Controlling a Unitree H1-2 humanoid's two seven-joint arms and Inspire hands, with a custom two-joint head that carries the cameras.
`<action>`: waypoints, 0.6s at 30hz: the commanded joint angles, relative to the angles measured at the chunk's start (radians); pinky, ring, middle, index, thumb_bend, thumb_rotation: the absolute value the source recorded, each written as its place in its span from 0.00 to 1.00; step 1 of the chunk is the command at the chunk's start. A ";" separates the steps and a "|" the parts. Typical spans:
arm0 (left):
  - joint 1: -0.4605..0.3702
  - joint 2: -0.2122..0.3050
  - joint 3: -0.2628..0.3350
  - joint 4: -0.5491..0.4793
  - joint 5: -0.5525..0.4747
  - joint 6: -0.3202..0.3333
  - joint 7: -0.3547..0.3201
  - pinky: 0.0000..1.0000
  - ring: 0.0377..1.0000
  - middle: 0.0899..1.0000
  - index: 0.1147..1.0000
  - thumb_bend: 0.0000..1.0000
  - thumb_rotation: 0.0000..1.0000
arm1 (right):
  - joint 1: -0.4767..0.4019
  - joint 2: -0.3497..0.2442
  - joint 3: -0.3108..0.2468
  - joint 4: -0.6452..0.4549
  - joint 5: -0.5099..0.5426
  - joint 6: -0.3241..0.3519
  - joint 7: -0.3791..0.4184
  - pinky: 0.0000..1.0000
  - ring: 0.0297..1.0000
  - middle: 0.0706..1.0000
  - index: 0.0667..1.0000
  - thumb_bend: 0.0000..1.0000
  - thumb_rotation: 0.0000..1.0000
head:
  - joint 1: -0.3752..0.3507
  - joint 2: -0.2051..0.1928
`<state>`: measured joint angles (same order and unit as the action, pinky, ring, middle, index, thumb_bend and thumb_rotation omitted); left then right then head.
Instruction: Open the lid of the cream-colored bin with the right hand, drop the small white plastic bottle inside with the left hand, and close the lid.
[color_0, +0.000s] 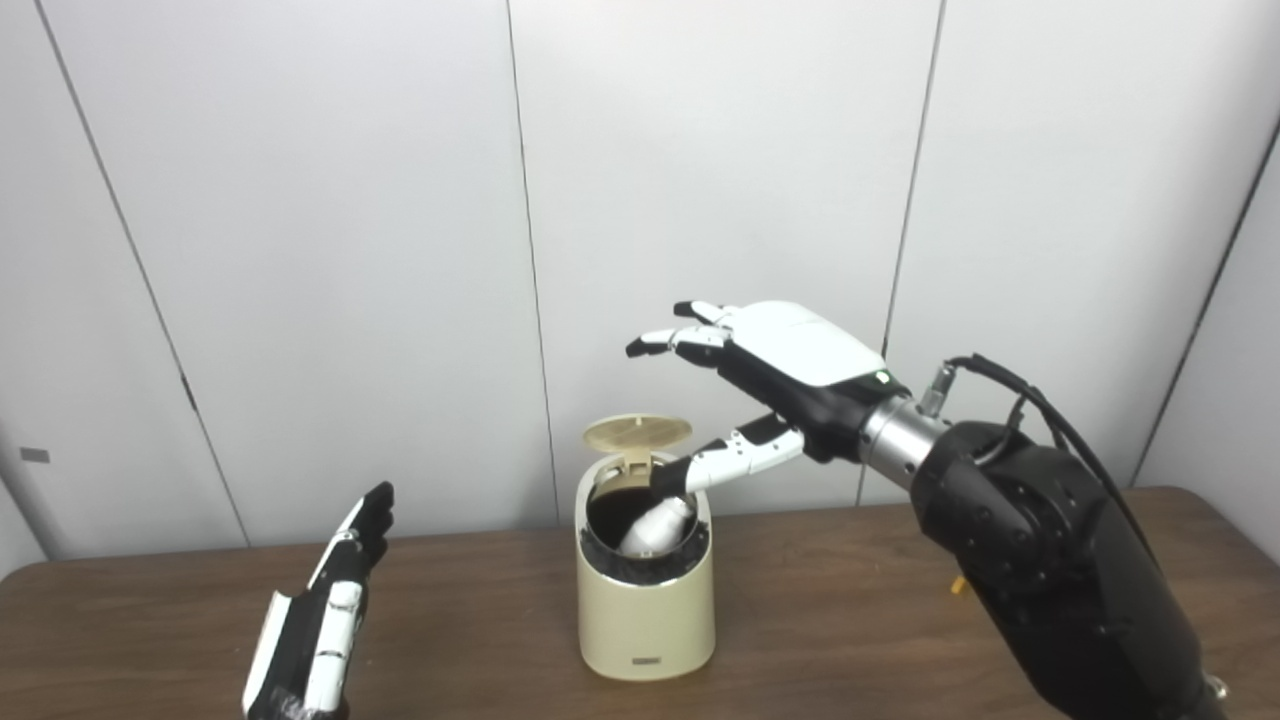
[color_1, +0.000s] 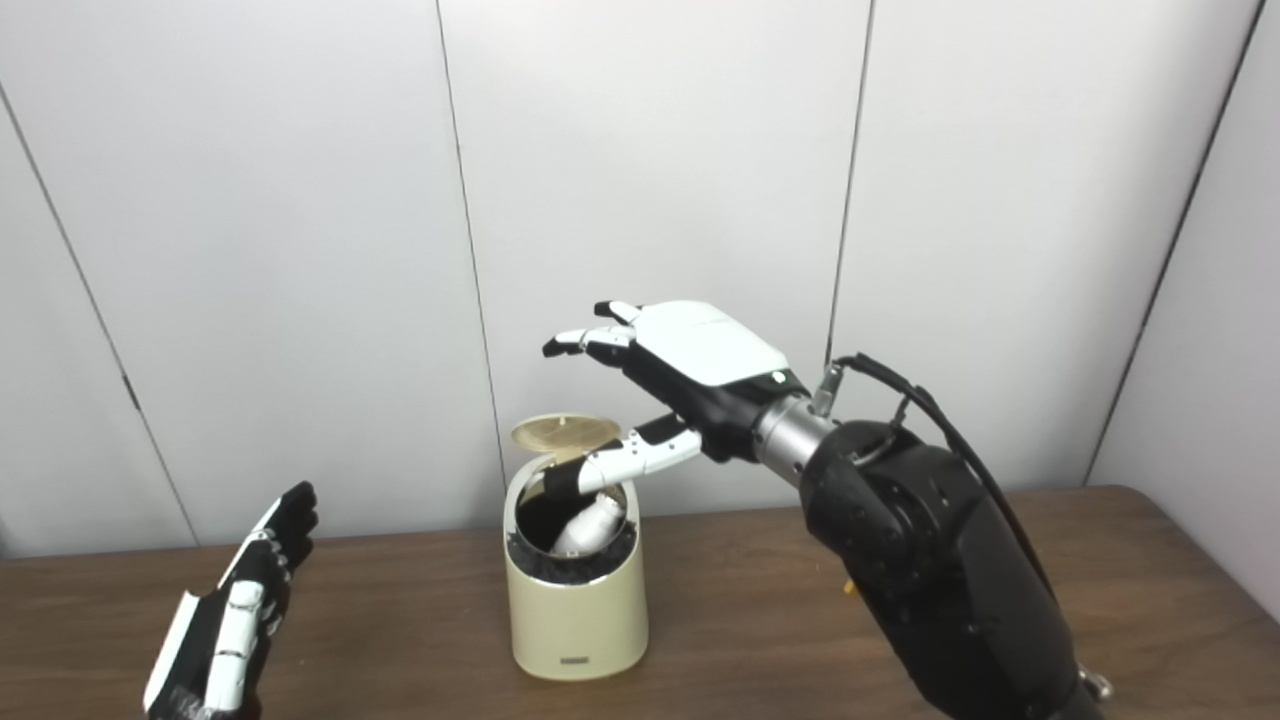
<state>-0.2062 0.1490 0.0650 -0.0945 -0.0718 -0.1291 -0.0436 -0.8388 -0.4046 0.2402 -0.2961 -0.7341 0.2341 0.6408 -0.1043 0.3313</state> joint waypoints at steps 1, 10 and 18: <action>-0.020 0.002 0.008 -0.048 0.005 -0.010 0.005 1.00 0.98 0.97 0.96 0.59 1.00 | -0.071 -0.013 -0.002 0.009 0.002 0.006 0.006 0.94 0.97 0.85 0.84 1.00 1.00 | 0.000 0.000; -0.018 -0.004 0.016 -0.059 -0.007 -0.004 0.002 1.00 0.98 0.97 0.96 0.59 1.00 | -0.075 -0.012 0.043 0.087 -0.001 0.022 0.055 0.95 0.96 0.85 0.82 1.00 1.00 | 0.003 0.002; -0.018 -0.009 0.019 -0.063 -0.003 -0.003 0.004 1.00 0.97 0.97 0.96 0.58 1.00 | -0.050 -0.014 0.055 0.131 0.010 -0.021 0.023 0.92 0.94 0.85 0.82 1.00 1.00 | 0.003 0.003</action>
<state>-0.1981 0.1391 0.0794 -0.1158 -0.0750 -0.1243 -0.0441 -0.8564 -0.4025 0.3053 -0.1523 -0.7290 0.2331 0.6987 -0.0997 0.3359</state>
